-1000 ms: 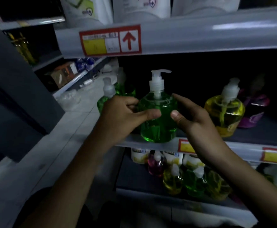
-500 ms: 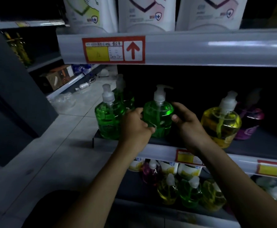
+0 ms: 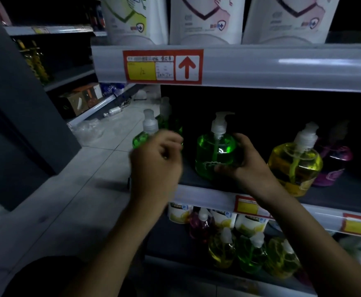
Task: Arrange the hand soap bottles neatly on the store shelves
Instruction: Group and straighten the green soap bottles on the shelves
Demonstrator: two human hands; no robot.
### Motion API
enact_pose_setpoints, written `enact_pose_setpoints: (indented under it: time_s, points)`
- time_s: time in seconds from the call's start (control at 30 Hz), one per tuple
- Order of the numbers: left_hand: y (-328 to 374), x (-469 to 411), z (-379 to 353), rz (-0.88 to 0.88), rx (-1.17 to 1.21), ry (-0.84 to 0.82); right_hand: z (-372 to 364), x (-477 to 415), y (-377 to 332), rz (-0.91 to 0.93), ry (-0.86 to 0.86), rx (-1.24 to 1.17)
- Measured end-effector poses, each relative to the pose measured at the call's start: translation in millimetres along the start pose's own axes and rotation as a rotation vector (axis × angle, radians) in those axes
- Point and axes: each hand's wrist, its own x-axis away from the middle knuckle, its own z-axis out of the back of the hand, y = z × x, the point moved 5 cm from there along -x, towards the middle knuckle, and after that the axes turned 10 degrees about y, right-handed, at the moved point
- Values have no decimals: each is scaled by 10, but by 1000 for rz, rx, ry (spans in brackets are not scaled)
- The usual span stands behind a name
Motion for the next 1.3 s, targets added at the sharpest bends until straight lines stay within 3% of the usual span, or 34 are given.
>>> enact_pose_setpoints:
  time_s: [0.07, 0.1, 0.13, 0.23, 0.3, 0.43, 0.77, 0.9, 0.97, 1.07, 1.17, 1.23, 1.3]
  points:
    - [19, -205, 338, -50, -16, 245, -30, -3, -22, 62, 49, 130]
    - [-67, -295, 418, 14, -15, 270, -38, -11, -22, 77, 83, 157]
    - [-232, -369, 429, 126, -30, 227, -56, -29, -9, 78, 107, 156]
    - [-648, -387, 222, 417, -115, -135, -154, -95, 14, 60, 131, 125]
    - [-689, -314, 91, 393, -133, -266, -237, -150, 15, 49, 147, 119]
    - [-651, -272, 14, 229, -242, -228, -395, -283, 55, -7, 173, 108]
    - [-693, -308, 4, 215, -208, -291, -569, -447, 164, -59, 98, 136]
    - [-660, -206, 25, 258, -249, -285, -398, -339, 55, 75, 164, 266]
    - [-518, -129, 54, 172, -330, -204, -243, -193, 4, 177, 219, 347]
    - [-110, 83, 91, -171, -330, -13, -18, 198, -4, 288, 186, 395]
    - [186, 452, 42, -449, -280, 43, 221, 712, 58, 356, 113, 419]
    - [211, 737, -96, -482, -203, -58, 343, 1016, 290, 308, 9, 442]
    - [93, 1077, -393, -391, -121, -304, 401, 1260, 704, 201, -99, 510]
